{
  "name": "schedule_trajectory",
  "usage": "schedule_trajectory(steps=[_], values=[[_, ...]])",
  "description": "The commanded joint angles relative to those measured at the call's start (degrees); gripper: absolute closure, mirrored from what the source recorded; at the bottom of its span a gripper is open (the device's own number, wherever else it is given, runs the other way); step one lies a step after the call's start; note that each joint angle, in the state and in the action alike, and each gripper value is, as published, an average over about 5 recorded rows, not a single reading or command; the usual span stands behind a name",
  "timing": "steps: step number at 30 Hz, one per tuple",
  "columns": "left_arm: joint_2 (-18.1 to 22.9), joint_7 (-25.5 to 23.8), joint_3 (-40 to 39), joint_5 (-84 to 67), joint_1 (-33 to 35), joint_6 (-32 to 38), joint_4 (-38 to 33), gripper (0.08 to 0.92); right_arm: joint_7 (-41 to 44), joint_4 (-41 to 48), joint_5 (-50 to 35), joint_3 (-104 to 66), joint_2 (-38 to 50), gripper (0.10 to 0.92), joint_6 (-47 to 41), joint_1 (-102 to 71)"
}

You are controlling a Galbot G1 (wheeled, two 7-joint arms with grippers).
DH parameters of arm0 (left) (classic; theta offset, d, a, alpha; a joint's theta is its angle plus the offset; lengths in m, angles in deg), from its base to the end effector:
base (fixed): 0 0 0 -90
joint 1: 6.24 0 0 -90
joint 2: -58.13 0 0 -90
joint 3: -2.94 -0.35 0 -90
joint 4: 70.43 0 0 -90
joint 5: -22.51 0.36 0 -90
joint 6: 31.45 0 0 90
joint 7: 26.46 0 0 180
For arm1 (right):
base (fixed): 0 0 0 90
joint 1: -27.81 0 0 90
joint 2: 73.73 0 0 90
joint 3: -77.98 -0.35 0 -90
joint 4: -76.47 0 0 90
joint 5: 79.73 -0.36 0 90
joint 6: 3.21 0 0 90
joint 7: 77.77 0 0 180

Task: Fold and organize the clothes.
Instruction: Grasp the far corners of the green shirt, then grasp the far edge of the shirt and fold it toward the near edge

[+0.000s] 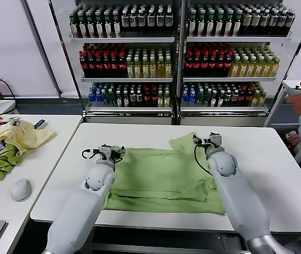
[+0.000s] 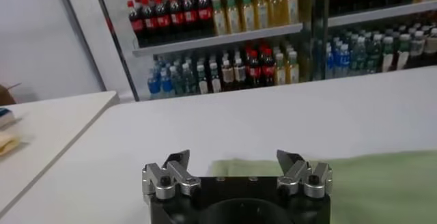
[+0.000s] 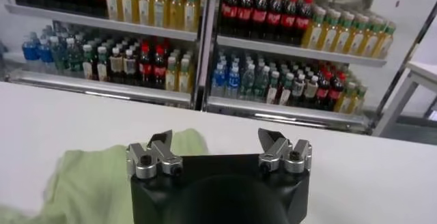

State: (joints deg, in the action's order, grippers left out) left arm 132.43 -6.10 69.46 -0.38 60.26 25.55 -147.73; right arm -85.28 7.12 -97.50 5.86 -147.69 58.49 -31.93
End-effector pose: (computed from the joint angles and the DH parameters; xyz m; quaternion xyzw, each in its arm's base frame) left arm 0.4752 -0.0186 -0.2851 0.0164 -0.9676 -0.0828 0.2381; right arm 0.5223 -0.0324 -0.2591 0.0122 -0.9786 0.0706 0.1930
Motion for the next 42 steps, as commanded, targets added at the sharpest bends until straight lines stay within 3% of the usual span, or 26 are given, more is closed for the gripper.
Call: schedule_trajectory(steps=[1,8,12,22,32,37,42], values=[[1.55,0.24,-1.36,-0.43,-5.33,-0.32,9.13,0.177,1.68,16.82,1.11,2.17,-5.13,0.203,0.60,8.90],[1.41,0.21,-1.69,-1.18,-4.23,-0.38,8.60,0.198,3.57,20.12,0.63,1.93,-6.70,0.203,0.19,9.11],[1.18,0.32,-1.71,-2.03,-3.47,-0.41,8.11,0.294,3.49,21.82,-0.05,1.68,-7.30,0.227,-0.63,9.33],[0.51,0.36,-1.72,-4.01,-1.43,-0.48,6.32,0.588,3.43,20.91,-2.49,1.74,-6.66,0.534,-2.29,8.55],[-0.77,0.19,-0.89,-6.76,0.64,0.36,2.69,0.867,4.21,9.58,-4.88,2.44,-3.58,0.820,1.02,3.57],[-2.02,0.24,0.05,-8.81,2.18,3.84,-1.84,0.910,3.74,0.53,-7.57,1.15,-1.42,0.908,2.35,0.30],[-3.88,0.21,1.14,-10.73,5.07,6.88,-8.62,0.910,3.18,-9.40,-10.23,-0.42,1.11,0.910,1.49,-3.79]])
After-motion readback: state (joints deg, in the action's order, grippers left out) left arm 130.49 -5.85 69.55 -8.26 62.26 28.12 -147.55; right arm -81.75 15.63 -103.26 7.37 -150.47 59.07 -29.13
